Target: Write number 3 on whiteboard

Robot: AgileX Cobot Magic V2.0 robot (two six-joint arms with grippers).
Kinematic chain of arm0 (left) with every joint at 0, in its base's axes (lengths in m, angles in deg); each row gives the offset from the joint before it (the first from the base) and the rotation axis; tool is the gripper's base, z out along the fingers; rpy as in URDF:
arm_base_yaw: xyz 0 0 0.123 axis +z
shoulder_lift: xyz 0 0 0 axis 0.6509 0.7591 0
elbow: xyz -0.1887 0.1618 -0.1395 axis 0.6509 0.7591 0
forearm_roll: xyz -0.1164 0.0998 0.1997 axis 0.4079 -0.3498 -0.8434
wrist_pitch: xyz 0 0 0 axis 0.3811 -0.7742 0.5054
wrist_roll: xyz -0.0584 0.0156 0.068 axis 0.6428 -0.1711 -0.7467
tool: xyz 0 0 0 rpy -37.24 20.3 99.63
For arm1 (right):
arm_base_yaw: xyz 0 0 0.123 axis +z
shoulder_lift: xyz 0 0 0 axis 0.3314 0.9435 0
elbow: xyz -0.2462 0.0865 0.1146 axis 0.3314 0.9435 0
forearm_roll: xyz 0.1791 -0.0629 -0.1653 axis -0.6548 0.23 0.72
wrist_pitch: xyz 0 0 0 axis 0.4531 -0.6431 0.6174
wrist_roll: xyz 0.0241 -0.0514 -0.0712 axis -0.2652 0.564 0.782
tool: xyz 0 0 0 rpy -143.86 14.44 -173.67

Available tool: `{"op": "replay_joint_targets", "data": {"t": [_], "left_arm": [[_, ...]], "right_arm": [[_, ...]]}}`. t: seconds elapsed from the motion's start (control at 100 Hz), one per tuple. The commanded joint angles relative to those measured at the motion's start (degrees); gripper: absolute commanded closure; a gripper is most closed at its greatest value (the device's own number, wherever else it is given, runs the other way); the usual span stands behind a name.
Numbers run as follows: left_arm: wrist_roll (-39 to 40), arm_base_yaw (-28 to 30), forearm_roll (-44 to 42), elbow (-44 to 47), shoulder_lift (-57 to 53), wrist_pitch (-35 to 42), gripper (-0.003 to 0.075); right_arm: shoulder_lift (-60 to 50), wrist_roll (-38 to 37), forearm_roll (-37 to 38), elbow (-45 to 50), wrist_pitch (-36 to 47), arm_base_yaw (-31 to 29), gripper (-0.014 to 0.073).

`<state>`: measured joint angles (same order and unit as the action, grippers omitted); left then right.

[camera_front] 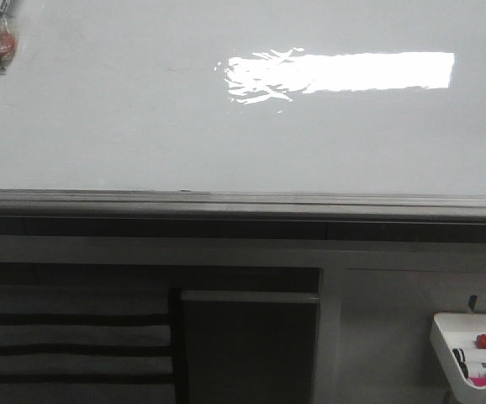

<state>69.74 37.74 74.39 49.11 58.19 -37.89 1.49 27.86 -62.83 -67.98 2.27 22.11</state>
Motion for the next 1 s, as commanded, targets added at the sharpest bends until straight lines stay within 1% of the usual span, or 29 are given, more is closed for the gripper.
{"op": "replay_joint_targets", "data": {"t": [0.0, 0.11, 0.16, 0.28, 0.42, 0.62, 0.68, 0.99], "left_arm": [[0.6, 0.1, 0.3, -1.9, 0.8, 4.7, 0.0365], [0.6, -0.6, 0.3, -1.9, 1.6, 4.7, 0.0393], [-0.1, -1.9, 0.0, -1.9, 2.3, 4.7, 0.0408], [-5.5, -6.4, -0.2, -1.9, 5.2, 4.7, 0.0442], [-6.3, -9.8, -0.4, -1.9, 10.3, 6.5, 0.0472], [-6.0, -10.1, 0.3, -2.3, 20.0, 12.2, 0.0471], [-6.0, -10.1, 1.5, -3.1, 23.7, 12.6, 0.0471], [-6.0, -10.1, 1.7, -8.8, 37.6, 15.5, 0.0472]], "right_arm": [[1.0, 0.6, 0.7, -2.0, 5.1, -0.4, 0.0048], [1.0, 0.6, 0.0, -2.0, 5.6, -0.4, 0.0048], [1.0, 0.6, -0.3, -2.0, 5.9, -0.4, 0.0048], [1.0, 0.6, -0.9, -2.0, 6.4, -0.4, 0.0048], [1.0, 0.6, -1.0, -2.0, 6.4, -0.4, 0.0048], [1.0, 0.6, -1.0, -2.0, 6.4, -0.4, 0.0048], [1.0, 0.6, -1.0, -2.0, 6.4, -0.4, 0.0048], [1.0, 0.6, -1.0, -2.0, 6.4, -0.4, 0.0048]]}}
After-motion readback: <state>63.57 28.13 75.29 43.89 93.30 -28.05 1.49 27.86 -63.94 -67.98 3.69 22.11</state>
